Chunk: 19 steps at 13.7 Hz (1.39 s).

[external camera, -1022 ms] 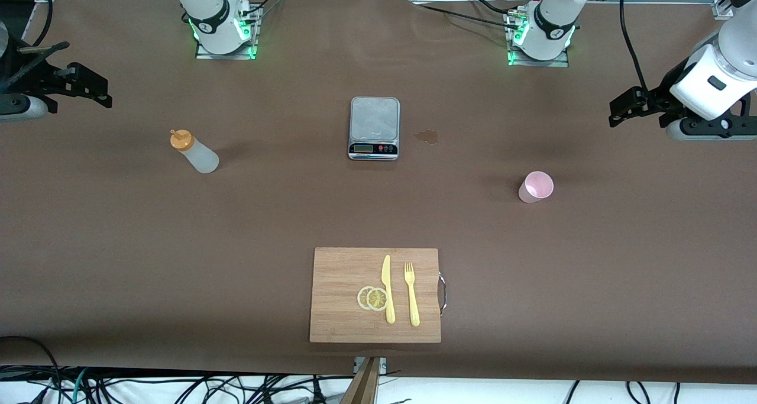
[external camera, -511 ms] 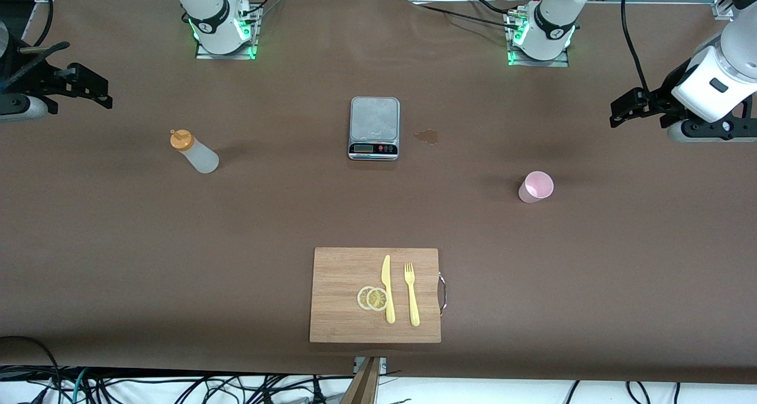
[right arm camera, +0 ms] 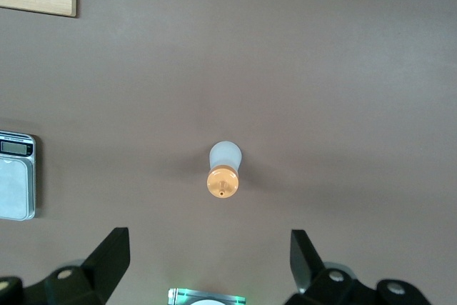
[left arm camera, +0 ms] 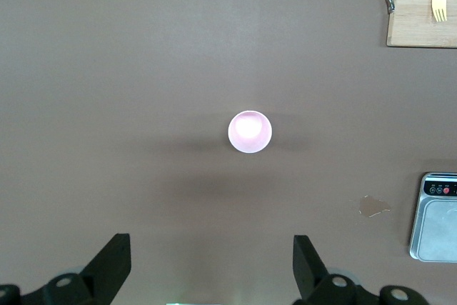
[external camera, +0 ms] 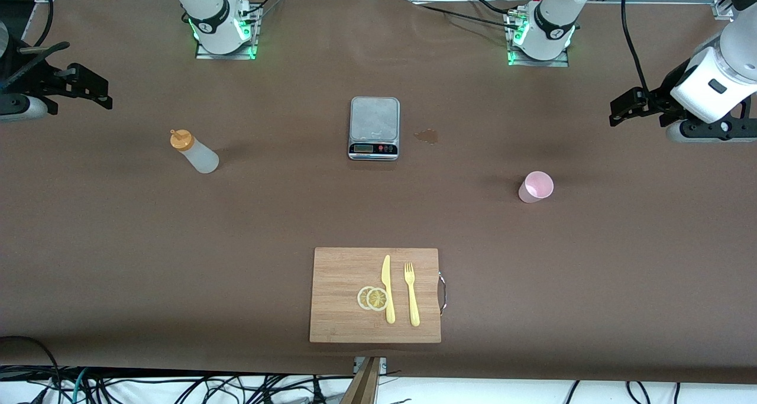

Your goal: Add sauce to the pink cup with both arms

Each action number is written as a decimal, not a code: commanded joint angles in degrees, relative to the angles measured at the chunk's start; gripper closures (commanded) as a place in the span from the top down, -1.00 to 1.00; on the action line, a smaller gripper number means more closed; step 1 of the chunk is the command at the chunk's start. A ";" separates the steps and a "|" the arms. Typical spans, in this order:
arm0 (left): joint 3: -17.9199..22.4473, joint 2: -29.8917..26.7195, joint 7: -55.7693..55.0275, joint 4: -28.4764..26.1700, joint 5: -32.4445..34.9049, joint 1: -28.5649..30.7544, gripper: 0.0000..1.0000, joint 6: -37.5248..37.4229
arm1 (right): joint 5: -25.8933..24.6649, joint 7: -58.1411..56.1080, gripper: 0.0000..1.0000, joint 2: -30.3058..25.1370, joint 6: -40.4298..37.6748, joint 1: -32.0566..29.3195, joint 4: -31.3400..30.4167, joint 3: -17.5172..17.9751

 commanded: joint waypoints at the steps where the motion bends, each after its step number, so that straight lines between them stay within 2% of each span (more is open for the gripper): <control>1: -0.26 1.68 1.16 2.55 -0.09 0.40 1.00 -1.61 | 0.80 0.19 0.98 -0.32 0.14 -0.22 0.22 0.17; 6: -0.18 2.04 1.07 2.73 -0.18 0.49 1.00 -1.61 | 0.71 0.19 0.98 -0.32 0.14 -0.22 0.14 0.17; 13: 0.18 6.25 1.33 5.19 -0.09 0.40 1.00 -1.53 | 0.71 0.19 0.98 0.03 0.14 -0.39 0.22 0.08; 19: 0.26 17.75 1.95 5.10 -0.09 1.19 1.00 0.83 | 0.71 0.19 0.98 0.03 0.14 -0.30 0.31 0.08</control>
